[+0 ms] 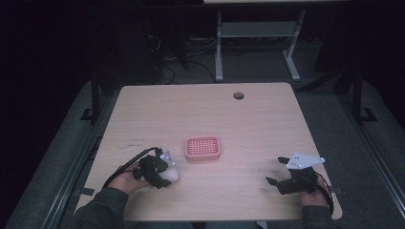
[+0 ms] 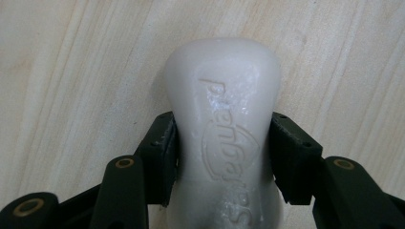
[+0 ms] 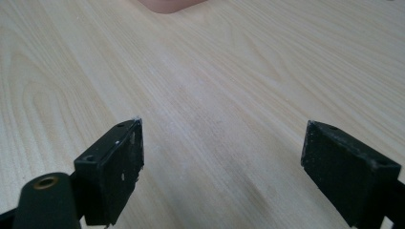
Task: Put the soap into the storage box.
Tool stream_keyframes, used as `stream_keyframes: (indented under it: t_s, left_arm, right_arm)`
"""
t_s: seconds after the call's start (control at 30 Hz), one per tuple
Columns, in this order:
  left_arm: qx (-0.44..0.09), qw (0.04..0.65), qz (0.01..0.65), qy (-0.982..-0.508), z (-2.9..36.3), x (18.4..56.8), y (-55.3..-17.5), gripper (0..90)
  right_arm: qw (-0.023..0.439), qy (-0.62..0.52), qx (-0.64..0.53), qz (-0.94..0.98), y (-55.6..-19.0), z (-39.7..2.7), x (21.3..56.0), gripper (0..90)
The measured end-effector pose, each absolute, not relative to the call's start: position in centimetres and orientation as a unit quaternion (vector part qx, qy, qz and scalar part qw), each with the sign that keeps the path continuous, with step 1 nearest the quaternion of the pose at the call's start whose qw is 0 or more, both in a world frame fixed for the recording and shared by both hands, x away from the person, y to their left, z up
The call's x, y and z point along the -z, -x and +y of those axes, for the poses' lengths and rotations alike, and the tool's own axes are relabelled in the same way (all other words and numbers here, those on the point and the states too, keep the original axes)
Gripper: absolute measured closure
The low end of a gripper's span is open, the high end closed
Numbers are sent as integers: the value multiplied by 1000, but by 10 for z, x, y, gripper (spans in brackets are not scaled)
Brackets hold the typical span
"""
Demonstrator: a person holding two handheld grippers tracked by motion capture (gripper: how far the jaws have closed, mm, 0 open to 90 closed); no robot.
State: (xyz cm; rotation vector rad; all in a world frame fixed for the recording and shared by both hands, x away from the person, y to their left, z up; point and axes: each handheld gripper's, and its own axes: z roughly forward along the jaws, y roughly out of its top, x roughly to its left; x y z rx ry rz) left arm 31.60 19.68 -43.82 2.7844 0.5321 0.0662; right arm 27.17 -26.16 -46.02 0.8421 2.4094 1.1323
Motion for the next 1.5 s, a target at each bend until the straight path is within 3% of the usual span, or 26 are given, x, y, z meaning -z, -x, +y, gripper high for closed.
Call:
stream_keyframes:
  t_s: [0.8, 1.5]
  left_arm:
    - [-27, 174, 182, -967, 195, 428, -321, 495]
    - [-20, 166, 156, -973, 171, 412, -346, 494]
  right_arm:
    - [177, -297, -406, 846, -271, -263, 459, 138]
    - [189, -311, -413, 835, -270, -270, 459, 138]
